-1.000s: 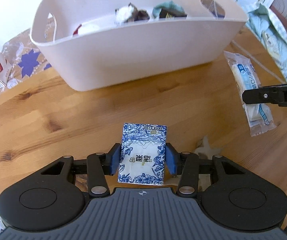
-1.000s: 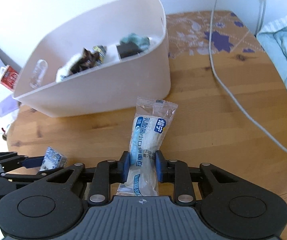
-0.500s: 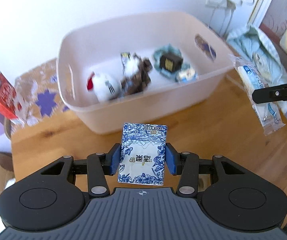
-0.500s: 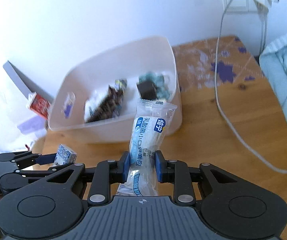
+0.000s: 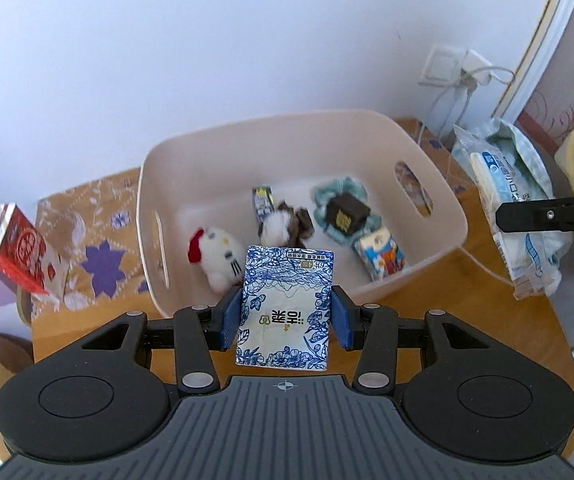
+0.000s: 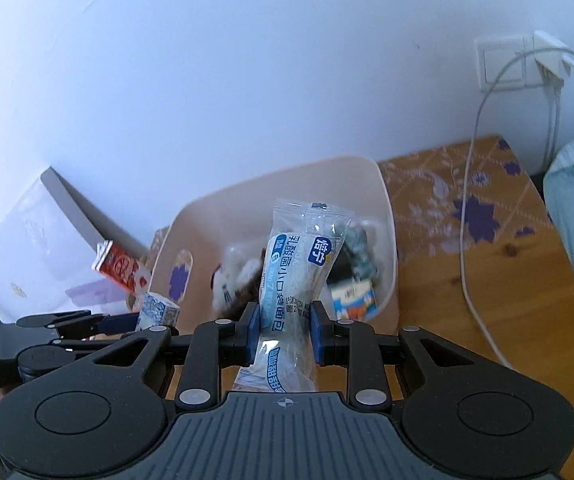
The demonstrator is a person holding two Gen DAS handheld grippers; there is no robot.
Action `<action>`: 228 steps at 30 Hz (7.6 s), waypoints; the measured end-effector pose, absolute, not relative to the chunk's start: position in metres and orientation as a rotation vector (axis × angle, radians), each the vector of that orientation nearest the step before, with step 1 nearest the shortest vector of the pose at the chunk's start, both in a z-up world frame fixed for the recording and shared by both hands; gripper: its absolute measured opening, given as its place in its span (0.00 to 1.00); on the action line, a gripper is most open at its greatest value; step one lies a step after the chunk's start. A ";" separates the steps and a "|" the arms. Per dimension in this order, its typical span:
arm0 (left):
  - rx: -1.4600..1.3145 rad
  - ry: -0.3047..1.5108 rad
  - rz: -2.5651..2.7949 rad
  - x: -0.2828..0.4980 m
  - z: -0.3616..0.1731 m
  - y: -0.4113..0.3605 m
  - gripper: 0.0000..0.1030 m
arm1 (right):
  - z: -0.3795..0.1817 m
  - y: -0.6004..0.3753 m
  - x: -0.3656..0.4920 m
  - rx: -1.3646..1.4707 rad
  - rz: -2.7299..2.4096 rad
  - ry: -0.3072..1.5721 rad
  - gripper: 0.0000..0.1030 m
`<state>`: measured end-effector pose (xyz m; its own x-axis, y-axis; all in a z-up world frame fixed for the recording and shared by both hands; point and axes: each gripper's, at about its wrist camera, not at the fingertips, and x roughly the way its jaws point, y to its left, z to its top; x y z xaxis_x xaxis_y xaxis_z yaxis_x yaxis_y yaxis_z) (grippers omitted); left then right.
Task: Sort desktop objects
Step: 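Carry tissue pack and white packet into the basket and open both grippers, then move both grippers to the grey and brown claw clips on the table, then grasp the grey claw clip with the left gripper while the right grasps the brown clip, then carry both claw clips into the basket and open both grippers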
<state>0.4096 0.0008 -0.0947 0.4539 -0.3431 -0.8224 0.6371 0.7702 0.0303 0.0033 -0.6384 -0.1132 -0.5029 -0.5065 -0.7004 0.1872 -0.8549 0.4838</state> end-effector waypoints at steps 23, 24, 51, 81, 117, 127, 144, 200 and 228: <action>0.385 0.982 -0.418 0.480 -0.142 -0.054 0.47 | -0.176 -0.687 -0.087 1.446 -2.370 -0.403 0.24; 0.385 0.985 -0.417 0.478 -0.145 -0.055 0.47 | -0.181 -0.687 -0.088 1.463 -2.366 -0.404 0.25; 0.377 0.899 -0.560 0.410 -0.118 -0.019 0.68 | -0.141 -0.680 0.008 1.156 -2.415 -0.221 1.00; 0.721 1.023 -0.923 0.304 -0.198 0.038 0.70 | -0.259 -0.765 0.184 1.302 -2.334 0.150 1.00; 0.568 1.096 -0.744 0.302 -0.234 -0.011 0.70 | -0.278 -0.691 0.114 1.330 -2.300 0.280 1.00; 0.499 1.078 -0.660 0.324 -0.229 -0.001 0.70 | -0.277 -0.694 0.106 1.332 -2.288 0.241 1.00; 0.433 1.130 -0.564 0.351 -0.239 -0.003 0.71 | -0.284 -0.722 0.095 1.321 -2.344 0.221 0.80; 0.441 0.887 -0.722 0.337 -0.093 0.019 0.49 | -0.121 -0.649 0.060 0.993 -2.577 0.117 0.18; 0.292 0.866 -0.512 0.459 -0.082 -0.036 0.49 | -0.144 -0.705 -0.047 1.004 -2.560 0.236 0.18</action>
